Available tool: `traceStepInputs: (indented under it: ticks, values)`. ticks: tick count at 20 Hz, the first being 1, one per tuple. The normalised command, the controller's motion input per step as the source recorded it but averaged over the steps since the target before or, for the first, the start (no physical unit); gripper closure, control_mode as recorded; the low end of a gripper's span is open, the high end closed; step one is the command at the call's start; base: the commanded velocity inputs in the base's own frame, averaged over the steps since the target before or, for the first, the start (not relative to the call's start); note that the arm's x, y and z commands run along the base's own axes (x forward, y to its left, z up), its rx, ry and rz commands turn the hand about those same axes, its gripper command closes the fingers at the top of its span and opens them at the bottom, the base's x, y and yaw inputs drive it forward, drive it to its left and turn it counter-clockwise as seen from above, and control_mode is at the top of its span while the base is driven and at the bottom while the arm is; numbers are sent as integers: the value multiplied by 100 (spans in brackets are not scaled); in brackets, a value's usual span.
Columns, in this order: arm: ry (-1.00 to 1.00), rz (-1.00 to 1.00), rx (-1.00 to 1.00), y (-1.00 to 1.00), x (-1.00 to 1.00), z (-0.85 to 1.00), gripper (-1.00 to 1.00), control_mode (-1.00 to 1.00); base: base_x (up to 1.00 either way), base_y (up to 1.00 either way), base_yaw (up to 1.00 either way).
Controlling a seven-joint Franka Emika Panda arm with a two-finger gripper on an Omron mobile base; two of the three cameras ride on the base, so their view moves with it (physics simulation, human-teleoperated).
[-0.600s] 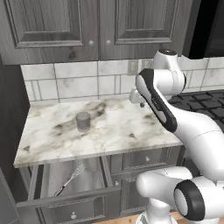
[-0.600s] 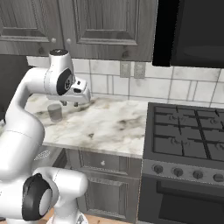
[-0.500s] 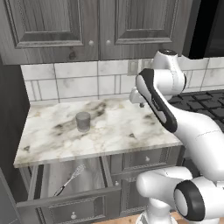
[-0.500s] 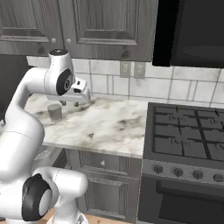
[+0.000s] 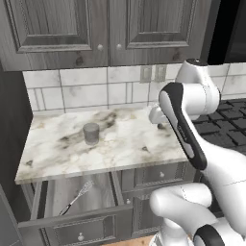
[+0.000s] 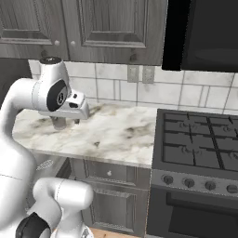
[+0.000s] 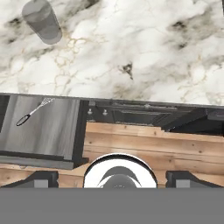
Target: Pick the whisk from the drawer and place it on the counter.
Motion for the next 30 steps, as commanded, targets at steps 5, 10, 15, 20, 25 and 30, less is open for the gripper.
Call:
traceStepInputs:
  ticks: [5, 10, 15, 20, 25, 30]
  values:
    - [0, 0, 0, 0, -46, -1, -100, -100, 0, 0, 0]
    - [0, 0, 0, 0, -7, -1, -100, 100, -21, -5, 1]
    - [0, 0, 0, 0, 0, 0, -100, 100, -12, -38, 23]
    - [0, 0, 0, 0, 0, 0, -100, 100, -18, -36, 42]
    - [0, 0, 0, 0, 0, 0, -100, 100, -32, -23, 50]
    - [0, 0, 0, 0, 0, 0, -100, 100, -12, -6, 39]
